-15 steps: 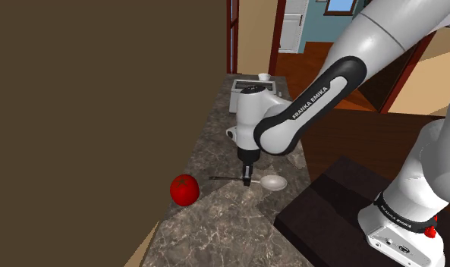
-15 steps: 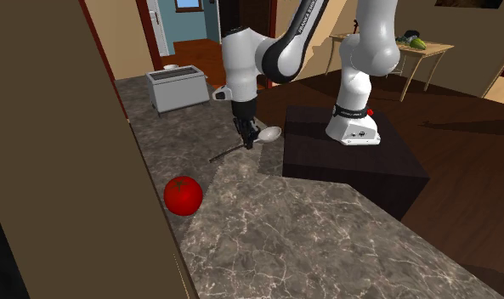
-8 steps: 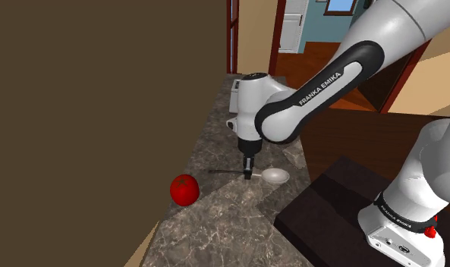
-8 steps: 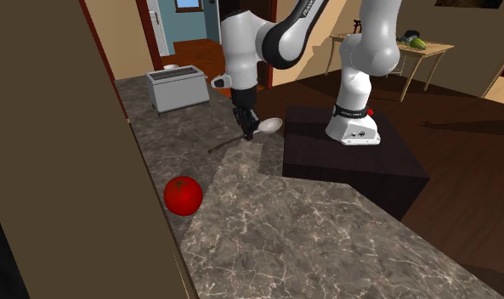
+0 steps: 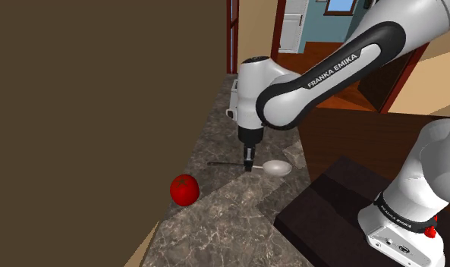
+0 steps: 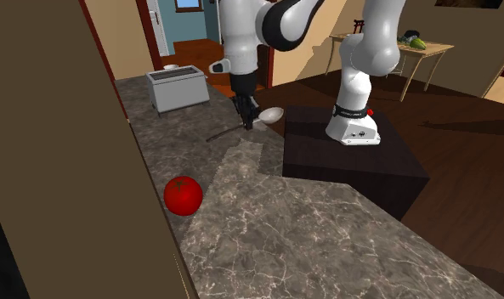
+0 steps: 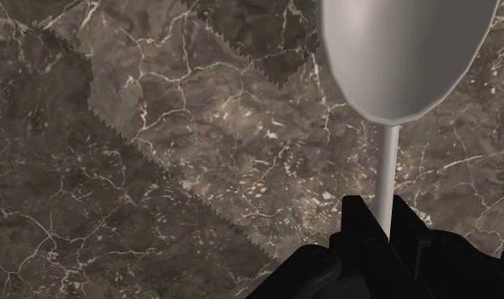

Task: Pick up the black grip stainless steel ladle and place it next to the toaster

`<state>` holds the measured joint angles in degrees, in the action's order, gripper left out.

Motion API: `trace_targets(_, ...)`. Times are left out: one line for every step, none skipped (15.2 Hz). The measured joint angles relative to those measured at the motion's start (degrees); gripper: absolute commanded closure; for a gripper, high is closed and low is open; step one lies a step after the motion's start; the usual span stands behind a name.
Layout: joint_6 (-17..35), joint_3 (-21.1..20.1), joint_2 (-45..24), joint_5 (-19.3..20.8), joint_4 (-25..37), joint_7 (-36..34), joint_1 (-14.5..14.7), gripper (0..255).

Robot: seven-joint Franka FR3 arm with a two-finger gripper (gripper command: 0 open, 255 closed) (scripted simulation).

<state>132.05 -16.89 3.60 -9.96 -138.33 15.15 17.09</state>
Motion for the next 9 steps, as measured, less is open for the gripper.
trace_targets(-0.8, 0.1, 0.5, -0.1, 0.3, 0.0, 0.0, 255)
trace_targets(-1.6, 0.1, 1.2, -0.2, 0.4, 0.1, 0.0, 255)
trace_targets(-2.7, 0.1, 1.7, -0.2, 1.1, 0.0, 0.0, 255)
trace_targets(-3.5, 0.2, 2.2, -0.3, 1.4, 0.0, -0.1, 255)
trace_targets(-4.4, 0.3, 2.8, -0.4, 1.6, 0.2, -0.1, 255)
trace_targets(-5.2, 0.3, 3.2, -0.4, 2.1, 0.1, -0.1, 255)
trace_targets(-5.8, 0.4, 3.7, -0.4, 2.2, 0.2, -0.1, 255)
trace_targets(-6.7, 0.4, 4.2, -0.5, 2.6, 0.1, -0.1, 255)
trace_targets(-7.5, 0.5, 4.6, -0.5, 2.9, 0.1, -0.1, 255)
